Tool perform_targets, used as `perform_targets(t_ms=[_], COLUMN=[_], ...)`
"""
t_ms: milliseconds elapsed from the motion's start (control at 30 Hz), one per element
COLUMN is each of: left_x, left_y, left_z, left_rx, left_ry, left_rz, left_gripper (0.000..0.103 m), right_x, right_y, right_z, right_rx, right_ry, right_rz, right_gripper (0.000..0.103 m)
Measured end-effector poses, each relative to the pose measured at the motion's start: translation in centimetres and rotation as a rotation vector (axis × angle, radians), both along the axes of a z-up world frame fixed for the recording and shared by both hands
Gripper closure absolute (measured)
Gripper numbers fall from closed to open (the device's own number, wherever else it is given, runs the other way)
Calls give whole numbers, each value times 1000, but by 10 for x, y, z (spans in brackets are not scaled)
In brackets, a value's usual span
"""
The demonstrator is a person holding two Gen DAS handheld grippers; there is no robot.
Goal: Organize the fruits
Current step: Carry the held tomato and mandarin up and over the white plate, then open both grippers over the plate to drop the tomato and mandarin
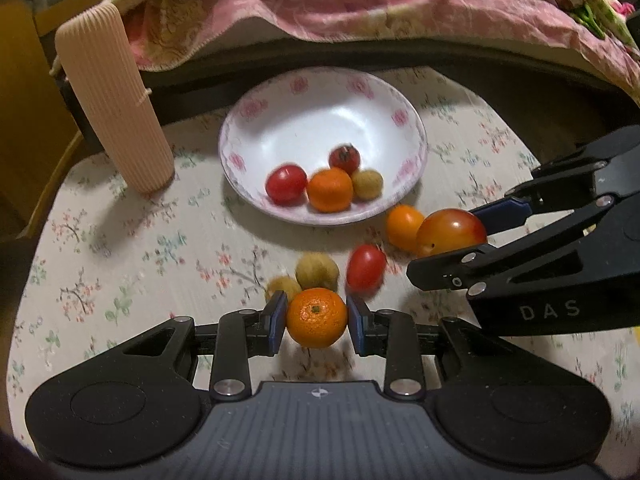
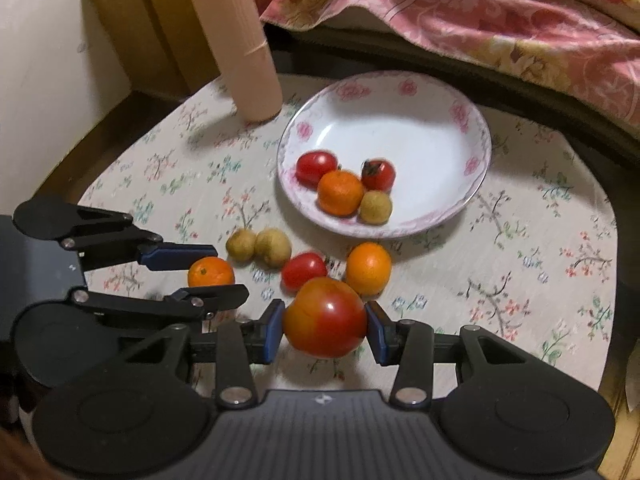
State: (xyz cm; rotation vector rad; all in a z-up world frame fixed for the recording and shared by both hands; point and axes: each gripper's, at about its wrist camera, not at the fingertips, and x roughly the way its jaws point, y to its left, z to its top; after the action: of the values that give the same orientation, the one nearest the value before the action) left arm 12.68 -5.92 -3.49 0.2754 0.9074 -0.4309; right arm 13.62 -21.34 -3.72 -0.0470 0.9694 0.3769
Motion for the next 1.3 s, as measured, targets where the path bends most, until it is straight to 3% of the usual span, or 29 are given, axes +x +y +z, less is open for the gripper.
perform_targets(t_ms=[267,700,1300], left_x=[26,75,100], left_y=[-7,-8,-13], left_z=[13,11,-2], left_rx=[-14,-54,-75], left_ry=[-62,-84,-79], left_rz=[37,100,123], left_gripper=[65,65,63], right_x=[24,71,101], right_y=[-8,-16,-30], right_z=[14,12,-8], right_rx=[26,85,168], right_ry=[-51,-100,-61], right_rz=[-77,-172,-236], right_gripper=[47,46,46])
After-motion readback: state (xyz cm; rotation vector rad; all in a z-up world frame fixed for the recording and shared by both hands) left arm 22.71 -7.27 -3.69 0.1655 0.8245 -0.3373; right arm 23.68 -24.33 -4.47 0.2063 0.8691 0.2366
